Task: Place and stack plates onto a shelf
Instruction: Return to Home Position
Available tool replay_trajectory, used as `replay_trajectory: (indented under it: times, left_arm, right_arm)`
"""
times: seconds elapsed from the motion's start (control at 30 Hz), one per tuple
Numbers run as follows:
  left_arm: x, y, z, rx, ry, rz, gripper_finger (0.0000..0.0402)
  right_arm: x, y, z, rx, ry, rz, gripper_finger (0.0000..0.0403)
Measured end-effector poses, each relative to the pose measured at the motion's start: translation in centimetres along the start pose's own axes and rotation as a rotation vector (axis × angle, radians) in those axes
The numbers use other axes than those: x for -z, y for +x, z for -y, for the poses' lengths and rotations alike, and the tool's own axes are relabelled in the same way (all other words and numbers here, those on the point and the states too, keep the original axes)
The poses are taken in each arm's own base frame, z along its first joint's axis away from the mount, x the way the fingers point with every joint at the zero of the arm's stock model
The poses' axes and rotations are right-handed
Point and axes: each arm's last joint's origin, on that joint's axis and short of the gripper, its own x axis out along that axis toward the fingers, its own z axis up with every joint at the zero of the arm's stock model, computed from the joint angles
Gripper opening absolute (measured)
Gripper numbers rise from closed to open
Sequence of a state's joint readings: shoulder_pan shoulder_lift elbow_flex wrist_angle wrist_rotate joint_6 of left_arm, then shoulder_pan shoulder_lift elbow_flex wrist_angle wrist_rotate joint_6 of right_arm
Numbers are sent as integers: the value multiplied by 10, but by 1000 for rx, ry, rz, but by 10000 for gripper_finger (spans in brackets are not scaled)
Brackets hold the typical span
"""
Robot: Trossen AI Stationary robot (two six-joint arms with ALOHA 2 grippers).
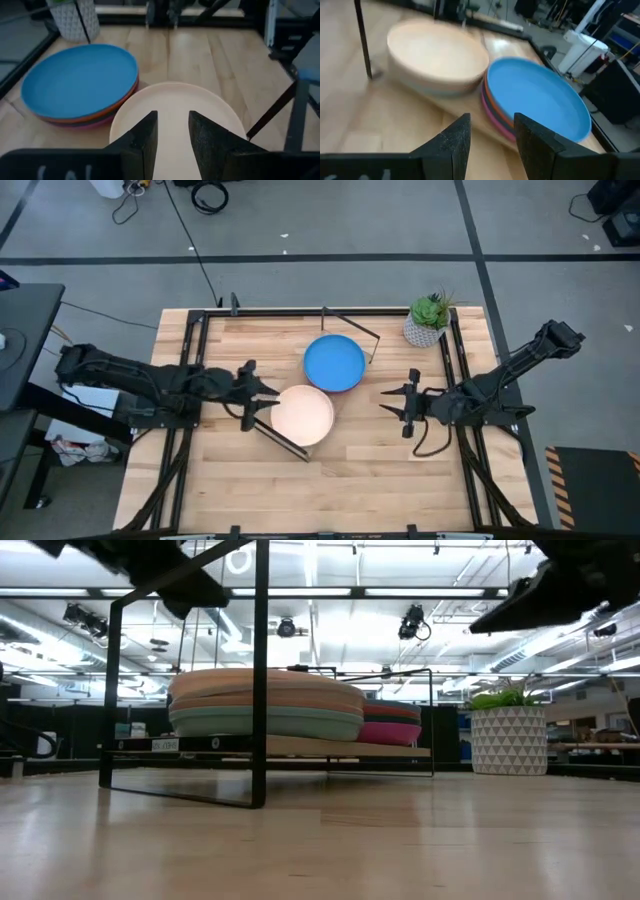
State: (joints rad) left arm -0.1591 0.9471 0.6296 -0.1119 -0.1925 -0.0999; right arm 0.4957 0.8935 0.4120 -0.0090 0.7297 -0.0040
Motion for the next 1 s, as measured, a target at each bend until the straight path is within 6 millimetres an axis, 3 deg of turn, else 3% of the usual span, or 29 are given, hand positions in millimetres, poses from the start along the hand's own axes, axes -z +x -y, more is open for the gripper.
replay_trajectory:
  times: [0.17, 0.6, 1.0]
  left_arm:
    - [21, -13, -5, -38, -4, 93, 116]
    - [79, -28, -14, -86, -25, 206, 116]
    - [119, -30, -21, -203, 24, 231, 116]
  right_arm:
    - [9, -6, 7, 6, 33, 100, 157]
    - [16, -29, 50, 13, 117, 287, 121]
    - [55, -29, 71, 135, 215, 335, 117]
